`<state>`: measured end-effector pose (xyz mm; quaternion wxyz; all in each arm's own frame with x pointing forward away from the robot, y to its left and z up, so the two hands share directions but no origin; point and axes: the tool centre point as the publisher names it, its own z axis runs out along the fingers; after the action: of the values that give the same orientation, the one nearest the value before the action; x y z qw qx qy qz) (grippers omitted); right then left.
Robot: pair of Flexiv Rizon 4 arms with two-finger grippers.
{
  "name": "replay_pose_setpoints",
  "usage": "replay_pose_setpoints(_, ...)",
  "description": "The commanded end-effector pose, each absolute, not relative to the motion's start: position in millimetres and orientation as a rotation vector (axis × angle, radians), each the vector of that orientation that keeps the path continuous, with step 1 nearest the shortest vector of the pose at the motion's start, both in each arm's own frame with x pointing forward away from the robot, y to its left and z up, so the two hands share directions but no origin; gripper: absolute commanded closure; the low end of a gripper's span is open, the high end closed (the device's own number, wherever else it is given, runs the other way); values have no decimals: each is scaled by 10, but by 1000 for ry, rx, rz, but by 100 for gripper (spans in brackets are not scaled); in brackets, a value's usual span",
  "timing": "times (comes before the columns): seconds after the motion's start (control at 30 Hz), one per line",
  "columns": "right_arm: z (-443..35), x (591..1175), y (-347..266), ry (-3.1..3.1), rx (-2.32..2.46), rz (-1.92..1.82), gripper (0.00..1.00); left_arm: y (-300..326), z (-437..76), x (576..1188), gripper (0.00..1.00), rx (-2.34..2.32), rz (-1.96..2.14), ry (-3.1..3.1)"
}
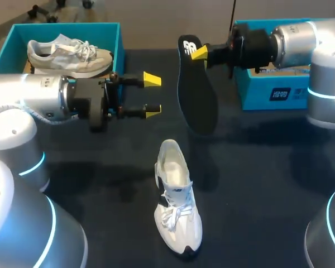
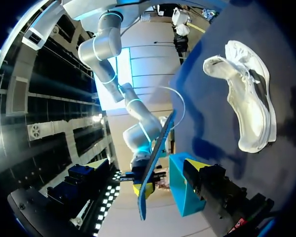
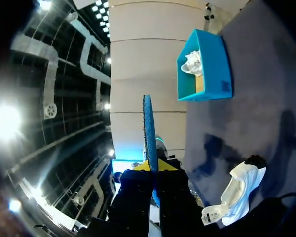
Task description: Take the shoe out of the shoebox, open the shoe tongue, remove and reinsert the insole, then place the shoe into the shoebox
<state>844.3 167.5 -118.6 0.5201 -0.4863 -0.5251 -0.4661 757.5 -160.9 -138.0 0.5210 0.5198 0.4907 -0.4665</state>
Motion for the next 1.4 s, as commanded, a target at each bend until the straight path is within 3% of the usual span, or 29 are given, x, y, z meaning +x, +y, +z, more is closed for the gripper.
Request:
replay_pose_setpoints(0.03, -1239, 8434, 1736, -1223, -1179, -1097, 100, -1749, -1400, 7657, 0, 1241, -1116, 1172)
replay_pose_setpoints(0.93, -1245, 8441, 1755, -1204, -1181, -1094, 100, -2089, -1497, 7780, 0, 1234, -1103, 1195)
replay_pose_setpoints(1.0, -1245, 8441, 1755, -1204, -1181, -1094, 100, -2119, -1494, 7782, 7, 1232, -1101, 1194)
replay_pose_setpoints(1.03, -1245, 8441, 1755, -1204, -1181, -1094, 100, -2132, -1488, 7783, 20, 1230, -1103, 1192)
replay_pose_setpoints(1.13, -1245, 8441, 1755, -1204, -1181, -1094, 100, -2173, -1461, 7768, 36, 1227, -1102, 1186)
replay_pose_setpoints(1.17, -1245, 8441, 1755, -1204, -1181, -1094, 100, -2188, -1458, 7764, 48, 1228, -1095, 1184)
replay_pose_setpoints(1.4, -1245, 8441, 1755, -1204, -1181, -1094, 100, -2224, -1429, 7741, 61, 1224, -1105, 1180)
